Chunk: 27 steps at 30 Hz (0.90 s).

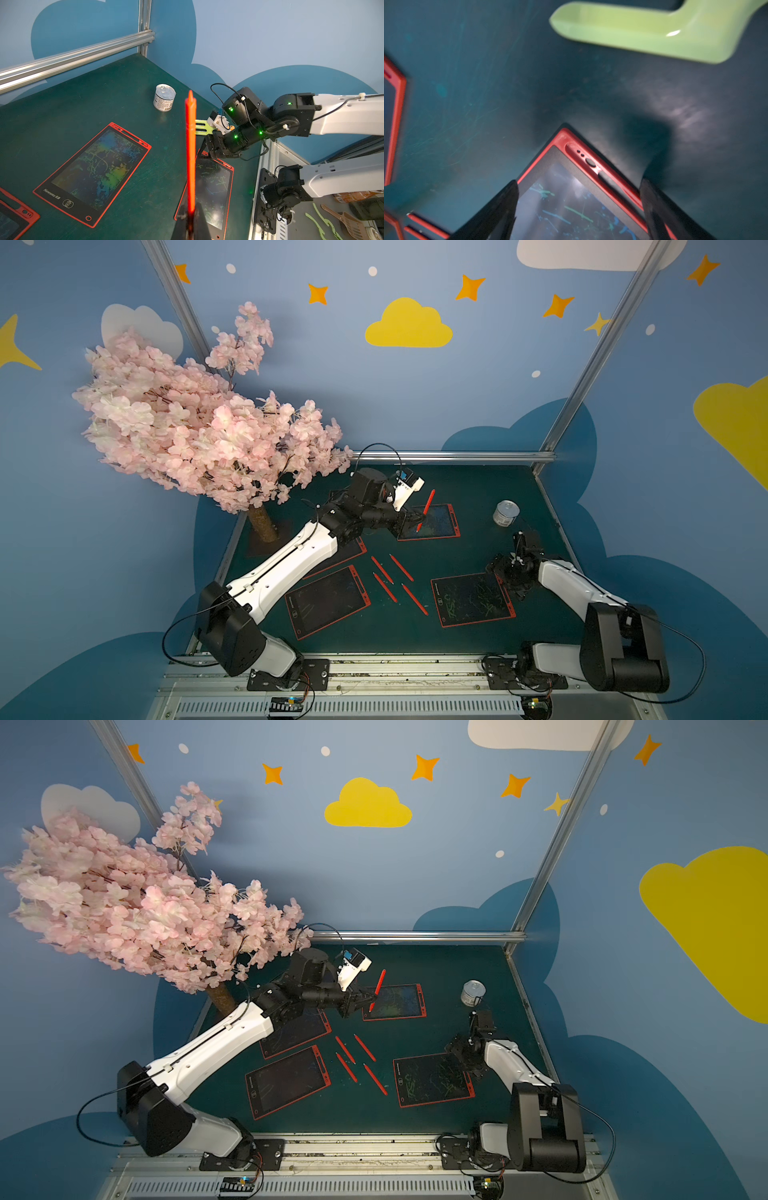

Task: Place the stylus back onto the writing tablet
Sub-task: Move the writing tablet to the center of the board, then place the stylus on the writing tablet.

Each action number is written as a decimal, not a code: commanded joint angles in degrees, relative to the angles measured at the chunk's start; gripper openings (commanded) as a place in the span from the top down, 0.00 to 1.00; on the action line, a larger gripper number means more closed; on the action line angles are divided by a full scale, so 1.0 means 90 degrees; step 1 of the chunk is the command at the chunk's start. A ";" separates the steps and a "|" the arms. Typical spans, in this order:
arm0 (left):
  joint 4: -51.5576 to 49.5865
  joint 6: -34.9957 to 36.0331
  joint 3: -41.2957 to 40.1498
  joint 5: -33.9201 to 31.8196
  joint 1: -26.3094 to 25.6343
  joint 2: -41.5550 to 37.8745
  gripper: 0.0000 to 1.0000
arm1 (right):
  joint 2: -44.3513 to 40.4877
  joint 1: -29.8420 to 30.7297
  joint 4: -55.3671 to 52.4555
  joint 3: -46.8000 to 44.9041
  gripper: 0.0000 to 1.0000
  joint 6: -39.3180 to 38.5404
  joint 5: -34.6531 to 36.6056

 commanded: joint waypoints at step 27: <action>0.0649 -0.1091 -0.0153 0.0520 -0.0142 0.0498 0.97 | -0.1745 0.2053 -0.1302 0.1740 0.39 -0.1206 -0.0342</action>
